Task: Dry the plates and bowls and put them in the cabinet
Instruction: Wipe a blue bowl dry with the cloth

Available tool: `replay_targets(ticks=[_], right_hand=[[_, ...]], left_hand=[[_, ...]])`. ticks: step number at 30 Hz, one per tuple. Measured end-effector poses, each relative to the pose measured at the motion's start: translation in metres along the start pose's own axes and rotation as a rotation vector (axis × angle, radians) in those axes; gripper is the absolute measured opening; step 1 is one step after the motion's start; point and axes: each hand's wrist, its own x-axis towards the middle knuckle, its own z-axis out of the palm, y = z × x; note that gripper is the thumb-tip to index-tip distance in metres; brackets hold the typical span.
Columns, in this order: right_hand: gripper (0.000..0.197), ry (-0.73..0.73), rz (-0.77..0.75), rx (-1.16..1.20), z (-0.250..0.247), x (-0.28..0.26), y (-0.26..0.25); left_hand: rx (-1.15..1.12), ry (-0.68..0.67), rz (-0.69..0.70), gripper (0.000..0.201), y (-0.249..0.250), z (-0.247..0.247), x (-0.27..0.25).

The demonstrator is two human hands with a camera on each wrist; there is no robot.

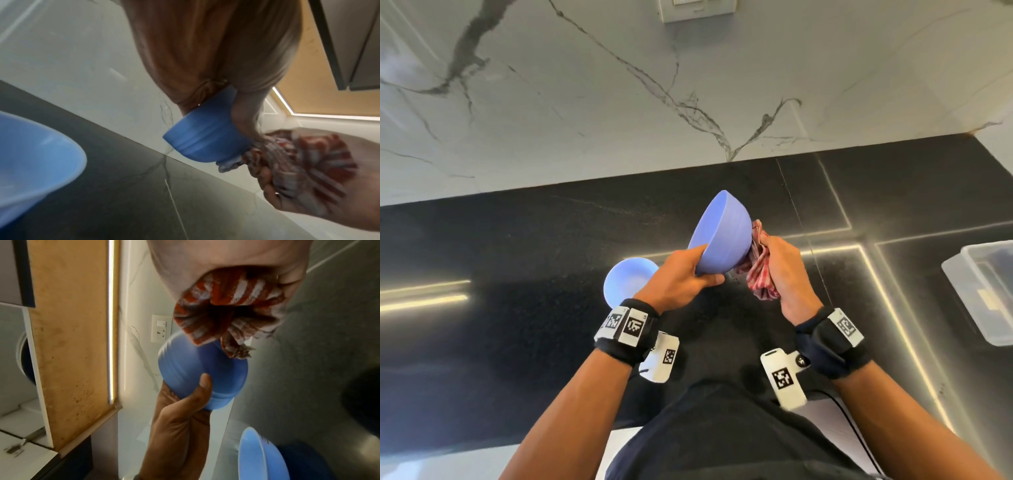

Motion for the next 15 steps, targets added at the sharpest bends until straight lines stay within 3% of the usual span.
replay_targets(ticks=[3,7,12,15], right_hand=[[0.034,-0.105,-0.021,-0.280,-0.003,-0.008,0.007],[0.028,-0.177,-0.215,-0.479,-0.019,-0.022,0.026],[0.030,-0.051,-0.489,-1.191,-0.052,-0.015,0.043],[0.041,-0.079,-0.540,-1.160,-0.066,-0.006,0.051]], left_hand=[[0.086,0.027,0.016,0.044,0.001,-0.004,-0.005],[0.280,0.020,0.107,0.039,0.005,-0.008,-0.011],[0.621,0.020,0.313,0.043,0.017,-0.011,-0.025],[0.727,0.029,0.429,0.050,0.022,-0.015,-0.032]])
